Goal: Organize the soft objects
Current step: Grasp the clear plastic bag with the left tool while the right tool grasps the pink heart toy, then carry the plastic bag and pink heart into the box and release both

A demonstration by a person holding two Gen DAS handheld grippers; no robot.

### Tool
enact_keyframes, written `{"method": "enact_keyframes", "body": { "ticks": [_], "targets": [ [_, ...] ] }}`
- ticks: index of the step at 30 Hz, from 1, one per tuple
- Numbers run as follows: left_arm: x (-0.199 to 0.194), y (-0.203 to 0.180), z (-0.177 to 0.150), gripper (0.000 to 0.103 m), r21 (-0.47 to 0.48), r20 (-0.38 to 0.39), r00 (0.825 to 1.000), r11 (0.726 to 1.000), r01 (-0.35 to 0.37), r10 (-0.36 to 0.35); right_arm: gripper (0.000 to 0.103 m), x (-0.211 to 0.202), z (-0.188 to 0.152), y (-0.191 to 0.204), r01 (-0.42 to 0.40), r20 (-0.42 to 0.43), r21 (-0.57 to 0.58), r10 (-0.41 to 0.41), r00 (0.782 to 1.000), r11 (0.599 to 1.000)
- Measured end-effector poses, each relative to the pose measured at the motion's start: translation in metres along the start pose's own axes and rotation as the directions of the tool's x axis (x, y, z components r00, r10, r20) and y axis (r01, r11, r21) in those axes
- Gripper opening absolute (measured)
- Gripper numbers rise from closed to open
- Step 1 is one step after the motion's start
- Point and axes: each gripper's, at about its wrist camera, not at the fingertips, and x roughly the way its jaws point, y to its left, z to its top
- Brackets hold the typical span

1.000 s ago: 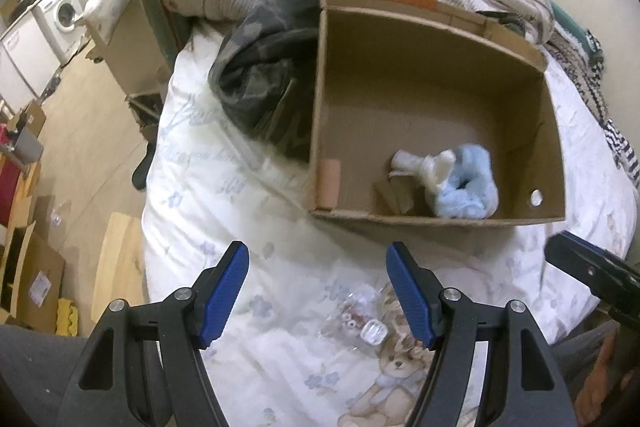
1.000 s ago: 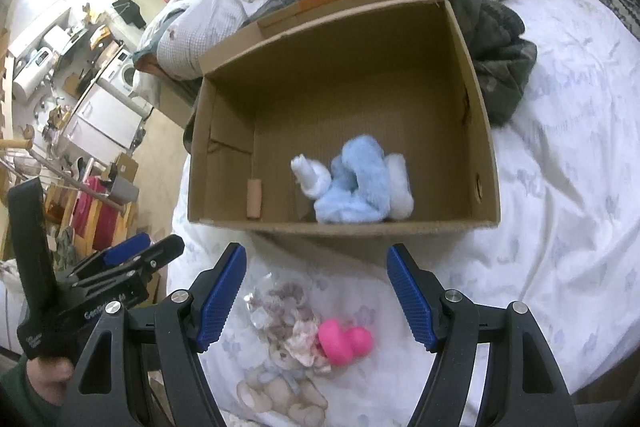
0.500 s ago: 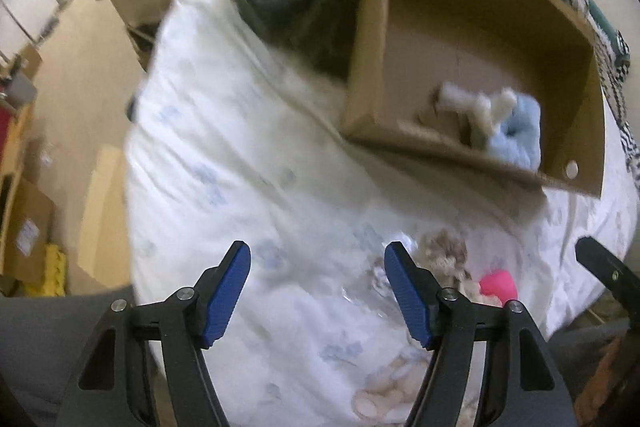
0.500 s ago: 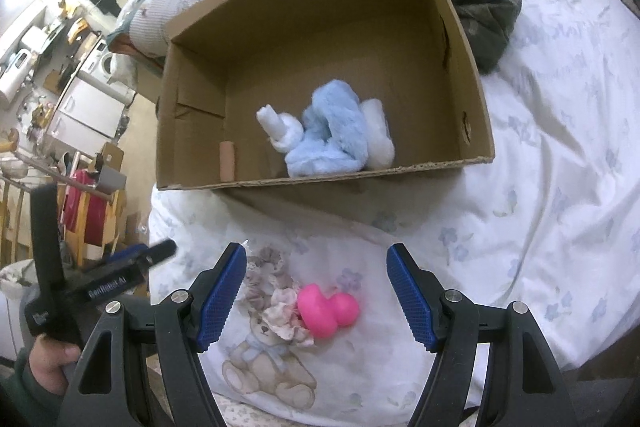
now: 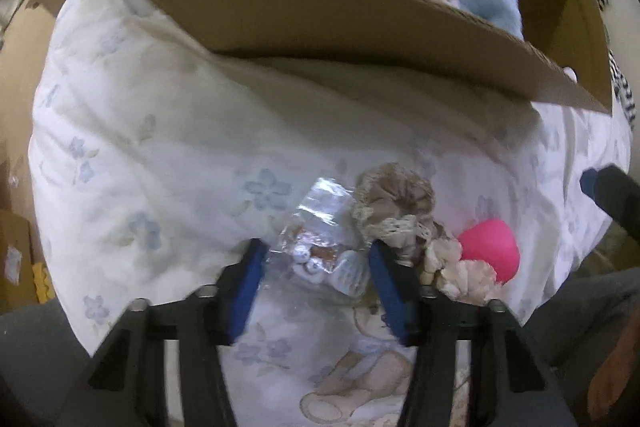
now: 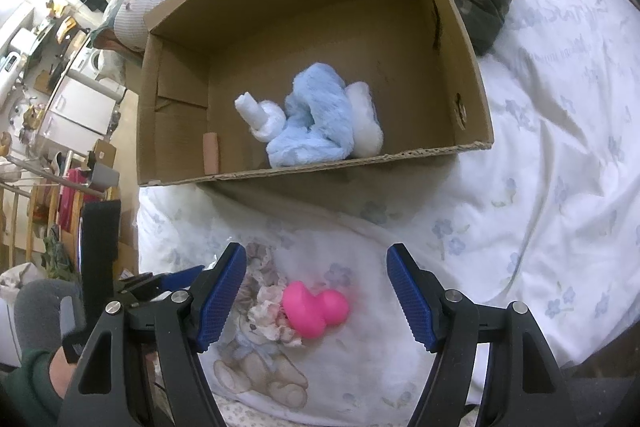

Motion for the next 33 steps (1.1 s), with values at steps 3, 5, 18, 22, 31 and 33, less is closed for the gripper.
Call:
{"method": "enact_keyframes", "body": {
  "ticks": [3, 5, 18, 22, 31, 33],
  "targets": [
    [0.000, -0.006, -0.002, 0.014, 0.014, -0.015, 0.999, 0.999, 0.047, -0.047, 0.077, 0.004, 0.001, 0.000, 0.002, -0.014, 0.005, -0.002, 1.000, 1.000],
    [-0.002, -0.007, -0.004, 0.013, 0.016, -0.010, 0.999, 0.999, 0.049, -0.049, 0.077, 0.008, 0.001, -0.001, 0.007, -0.028, 0.005, -0.006, 1.000, 1.000],
    [-0.052, 0.021, -0.014, 0.013, -0.097, 0.152, 0.988, 0.995, 0.003, 0.012, 0.077, 0.059, -0.019, -0.010, -0.085, -0.277, 0.109, 0.112, 0.954, 0.990],
    [-0.058, 0.026, -0.011, 0.013, -0.104, 0.158, 0.987, 0.995, 0.009, 0.008, 0.070, 0.069, -0.023, -0.006, -0.079, -0.305, 0.105, 0.107, 0.946, 0.991],
    [-0.062, 0.031, -0.003, 0.013, -0.103, 0.175, 0.985, 0.995, 0.012, 0.006, 0.054, 0.076, -0.019, -0.001, -0.061, -0.300, 0.071, 0.079, 0.951, 0.996],
    [-0.063, 0.032, -0.004, 0.013, -0.107, 0.177, 0.984, 0.994, 0.014, 0.005, 0.054, 0.068, -0.016, -0.001, -0.069, -0.274, 0.063, 0.083, 0.958, 0.996]
  ]
}}
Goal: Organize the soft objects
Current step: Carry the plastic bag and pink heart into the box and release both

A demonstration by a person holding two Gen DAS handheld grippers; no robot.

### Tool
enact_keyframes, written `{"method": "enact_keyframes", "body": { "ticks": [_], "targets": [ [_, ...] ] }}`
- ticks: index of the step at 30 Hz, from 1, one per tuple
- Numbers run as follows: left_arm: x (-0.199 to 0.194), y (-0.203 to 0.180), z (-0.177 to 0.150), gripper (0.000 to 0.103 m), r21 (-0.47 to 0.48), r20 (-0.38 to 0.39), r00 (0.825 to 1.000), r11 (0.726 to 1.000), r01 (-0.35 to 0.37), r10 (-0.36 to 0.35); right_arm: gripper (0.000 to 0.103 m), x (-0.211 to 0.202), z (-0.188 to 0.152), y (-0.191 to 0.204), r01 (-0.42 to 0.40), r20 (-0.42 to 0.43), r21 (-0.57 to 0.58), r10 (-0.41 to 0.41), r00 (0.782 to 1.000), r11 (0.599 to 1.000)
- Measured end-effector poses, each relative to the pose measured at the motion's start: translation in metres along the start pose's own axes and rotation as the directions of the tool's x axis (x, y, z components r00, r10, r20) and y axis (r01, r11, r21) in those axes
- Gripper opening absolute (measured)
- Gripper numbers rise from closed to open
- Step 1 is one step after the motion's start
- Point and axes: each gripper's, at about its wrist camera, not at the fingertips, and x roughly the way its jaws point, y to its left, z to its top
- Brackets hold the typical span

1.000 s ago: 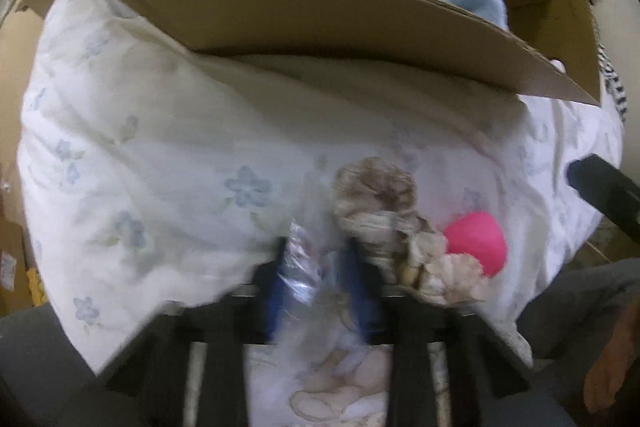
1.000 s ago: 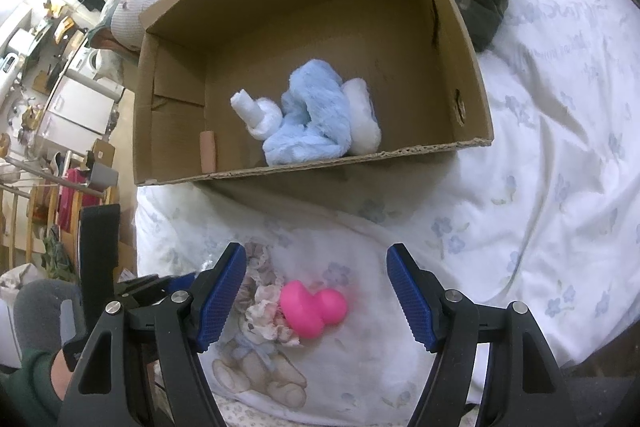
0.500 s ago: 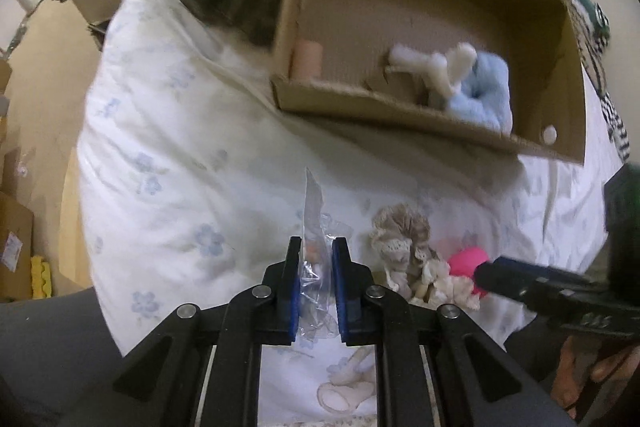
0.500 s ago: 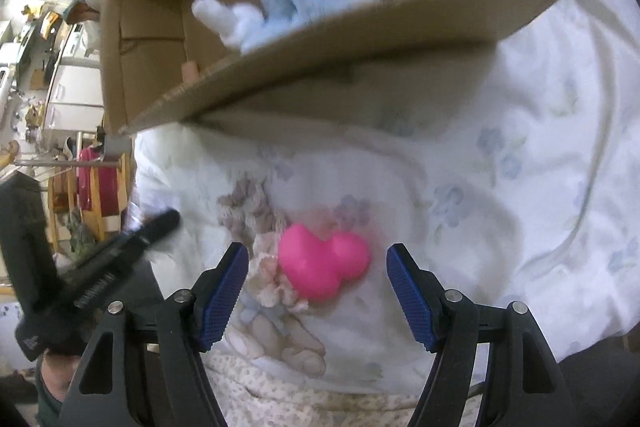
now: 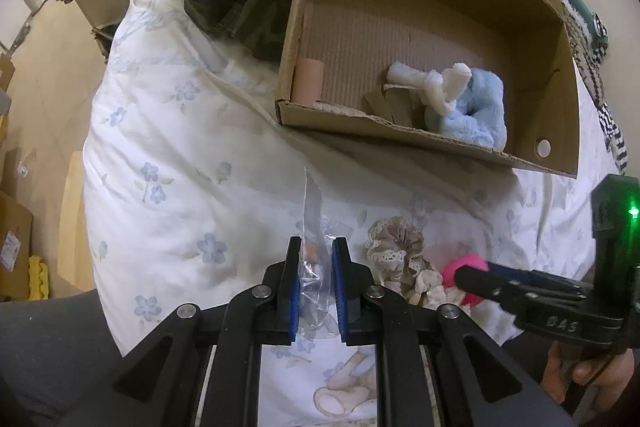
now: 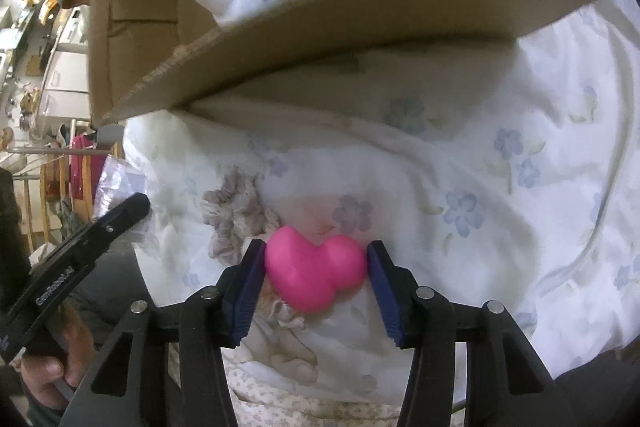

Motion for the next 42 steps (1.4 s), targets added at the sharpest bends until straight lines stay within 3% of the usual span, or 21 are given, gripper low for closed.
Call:
{"method": "enact_keyframes", "body": {
  "ticks": [5, 15, 21, 31, 38, 42],
  "targets": [
    [-0.003, -0.001, -0.001, 0.013, 0.005, 0.014, 1.000, 1.000, -0.007, 0.007, 0.054, -0.027, 0.002, 0.002, -0.038, 0.125, -0.001, 0.038, 0.991, 0.999],
    [-0.013, -0.006, -0.003, 0.013, 0.031, 0.055, 0.998, 0.999, -0.031, 0.030, 0.054, -0.035, -0.005, 0.015, -0.038, 0.170, -0.033, 0.043, 0.985, 0.999],
    [-0.031, -0.010, -0.001, 0.013, 0.044, 0.113, 0.993, 0.998, -0.052, 0.047, 0.054, -0.064, -0.012, 0.018, -0.059, 0.222, -0.076, 0.075, 0.972, 0.995],
    [-0.097, -0.025, 0.028, 0.013, 0.081, 0.295, 0.955, 0.995, -0.052, 0.026, 0.054, -0.124, -0.007, 0.043, -0.086, 0.376, -0.142, 0.134, 0.917, 0.986],
    [-0.113, -0.039, 0.065, 0.013, 0.111, 0.339, 0.941, 0.993, -0.043, 0.003, 0.054, -0.164, 0.015, 0.052, -0.072, 0.472, -0.164, 0.142, 0.870, 0.984],
    [-0.111, -0.042, 0.084, 0.013, 0.118, 0.355, 0.935, 0.992, -0.047, 0.002, 0.054, -0.175, 0.034, 0.052, -0.040, 0.500, -0.174, 0.123, 0.857, 0.984]
  ]
}}
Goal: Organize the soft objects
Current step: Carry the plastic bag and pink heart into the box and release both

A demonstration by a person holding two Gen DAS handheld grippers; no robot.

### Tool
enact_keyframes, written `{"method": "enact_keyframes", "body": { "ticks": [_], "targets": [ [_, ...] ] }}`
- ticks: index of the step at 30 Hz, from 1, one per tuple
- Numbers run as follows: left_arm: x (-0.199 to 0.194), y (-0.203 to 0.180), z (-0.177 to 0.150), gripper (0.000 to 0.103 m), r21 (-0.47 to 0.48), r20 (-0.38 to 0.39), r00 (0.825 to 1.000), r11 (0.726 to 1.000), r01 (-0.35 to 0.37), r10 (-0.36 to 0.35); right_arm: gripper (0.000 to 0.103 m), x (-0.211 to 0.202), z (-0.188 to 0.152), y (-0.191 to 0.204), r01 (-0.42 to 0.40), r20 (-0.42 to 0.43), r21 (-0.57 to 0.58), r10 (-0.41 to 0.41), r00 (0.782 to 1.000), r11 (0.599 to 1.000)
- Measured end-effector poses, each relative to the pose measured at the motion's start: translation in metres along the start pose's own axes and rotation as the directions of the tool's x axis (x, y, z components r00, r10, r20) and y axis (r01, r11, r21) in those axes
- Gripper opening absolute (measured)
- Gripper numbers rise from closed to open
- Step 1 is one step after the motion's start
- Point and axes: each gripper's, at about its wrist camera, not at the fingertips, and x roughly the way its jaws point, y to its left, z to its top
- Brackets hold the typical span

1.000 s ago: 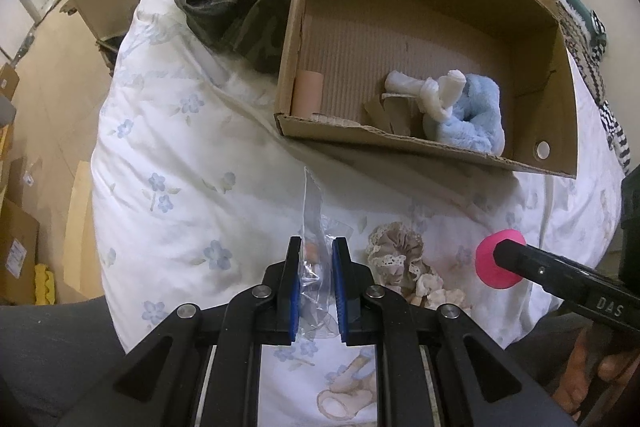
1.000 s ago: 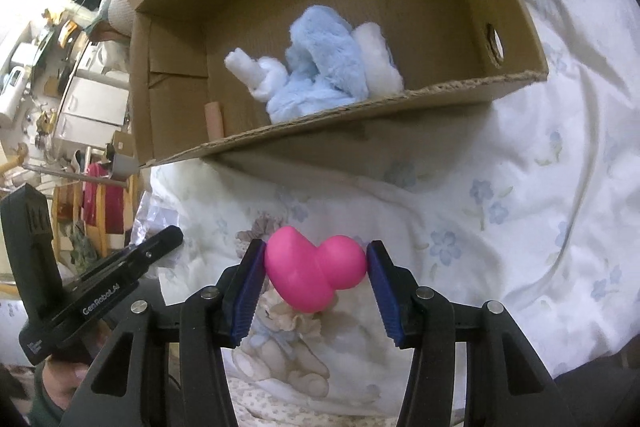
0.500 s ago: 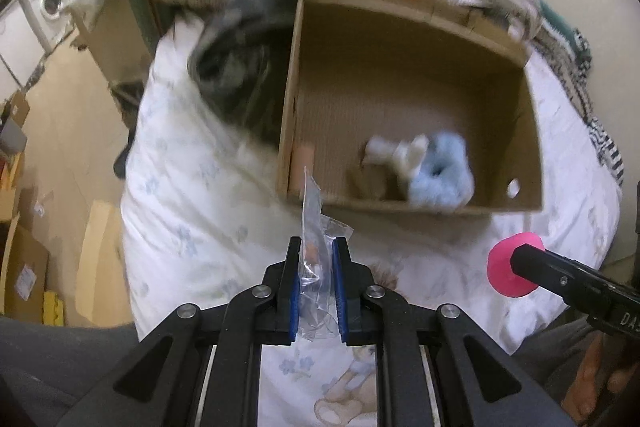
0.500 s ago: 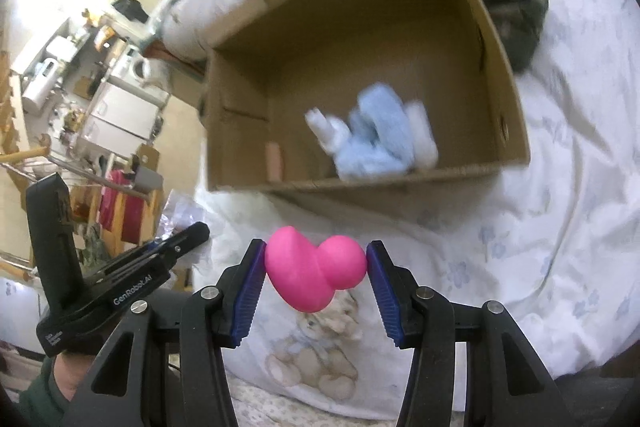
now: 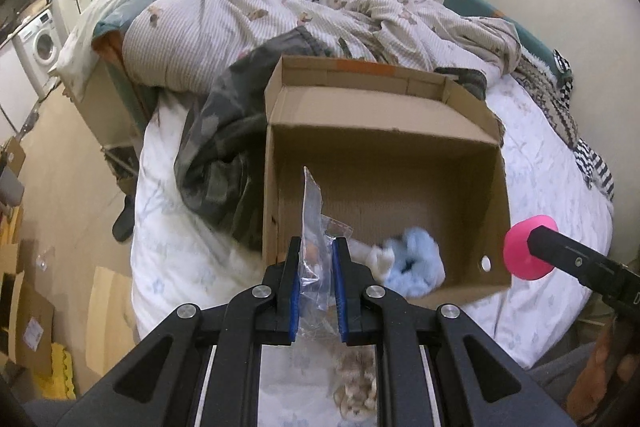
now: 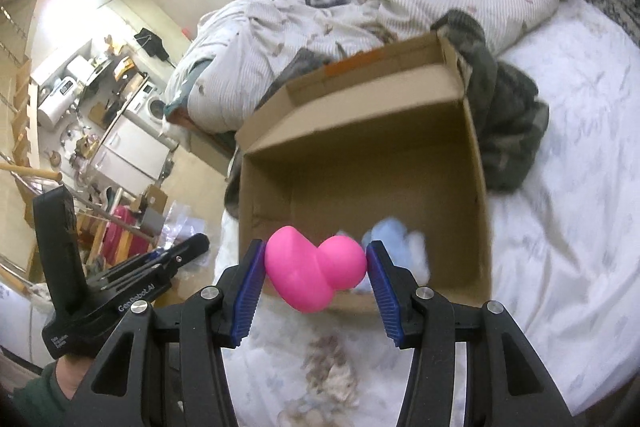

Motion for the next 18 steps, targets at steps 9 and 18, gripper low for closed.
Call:
{"method": "enact_keyframes", "body": {
  "ticks": [9, 18],
  "targets": [
    [0.050, -0.001, -0.005, 0.013, 0.018, -0.039, 0.999, 1.000, 0.007, -0.006, 0.054, 0.035, 0.000, -0.022, 0.010, -0.016, 0.047, -0.010, 1.000, 0.999],
    [0.078, -0.004, -0.013, 0.013, 0.004, -0.093, 0.995, 0.999, 0.043, -0.042, 0.054, 0.076, -0.013, -0.032, 0.102, -0.114, 0.017, -0.100, 0.988, 0.995]
  ]
}}
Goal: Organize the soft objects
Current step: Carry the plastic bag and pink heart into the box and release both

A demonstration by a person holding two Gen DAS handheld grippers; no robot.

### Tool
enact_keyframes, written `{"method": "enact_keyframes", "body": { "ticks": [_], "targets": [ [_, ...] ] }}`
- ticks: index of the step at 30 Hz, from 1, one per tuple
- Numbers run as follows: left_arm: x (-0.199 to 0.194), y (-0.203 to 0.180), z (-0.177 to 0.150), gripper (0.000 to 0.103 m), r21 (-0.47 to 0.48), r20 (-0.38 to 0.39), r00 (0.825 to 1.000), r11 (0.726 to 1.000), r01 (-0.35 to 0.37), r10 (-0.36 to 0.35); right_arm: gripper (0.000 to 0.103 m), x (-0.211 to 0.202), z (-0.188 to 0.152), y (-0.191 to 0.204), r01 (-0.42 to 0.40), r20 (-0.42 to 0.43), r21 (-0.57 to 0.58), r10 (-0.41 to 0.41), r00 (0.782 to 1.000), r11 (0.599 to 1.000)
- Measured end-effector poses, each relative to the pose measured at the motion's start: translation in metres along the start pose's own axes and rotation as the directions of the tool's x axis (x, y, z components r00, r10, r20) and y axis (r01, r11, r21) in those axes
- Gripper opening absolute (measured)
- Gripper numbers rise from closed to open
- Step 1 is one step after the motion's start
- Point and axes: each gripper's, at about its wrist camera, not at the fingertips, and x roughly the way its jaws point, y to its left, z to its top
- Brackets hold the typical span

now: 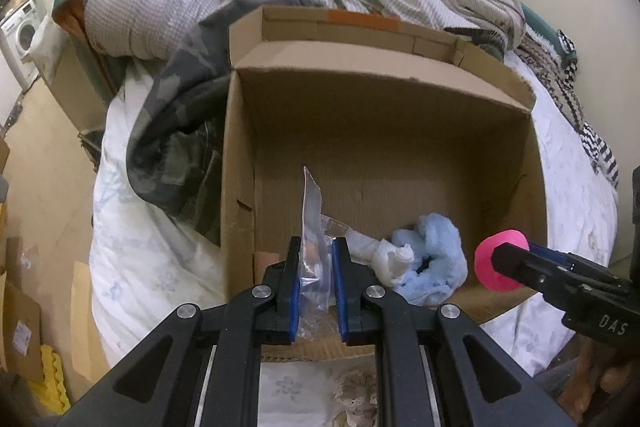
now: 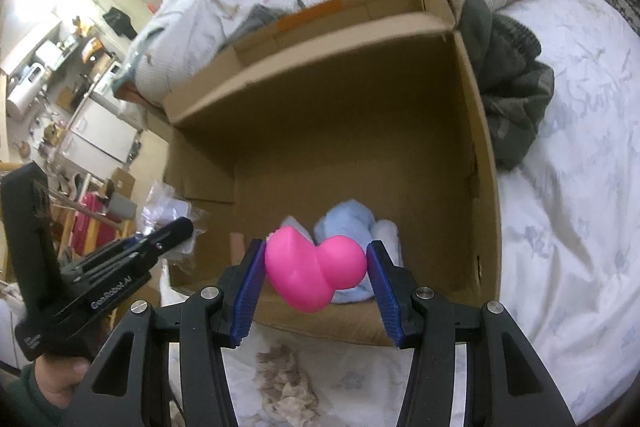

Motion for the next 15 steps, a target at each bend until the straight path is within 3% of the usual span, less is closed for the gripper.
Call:
{"method": "enact_keyframes", "body": {
  "ticks": [7, 15],
  "targets": [
    [0.009, -0.010, -0.005, 0.013, 0.045, -0.012, 1.000, 0.999, -0.011, 0.011, 0.054, 0.014, 0.002, -0.004, 0.033, -0.031, -0.014, -0.033, 0.999, 0.999],
    [0.015, -0.007, -0.004, 0.013, 0.024, -0.031, 1.000, 1.000, -0.004, 0.004, 0.054, 0.016, 0.003, -0.013, 0.061, -0.039, 0.008, -0.061, 0.997, 0.998]
  ]
}}
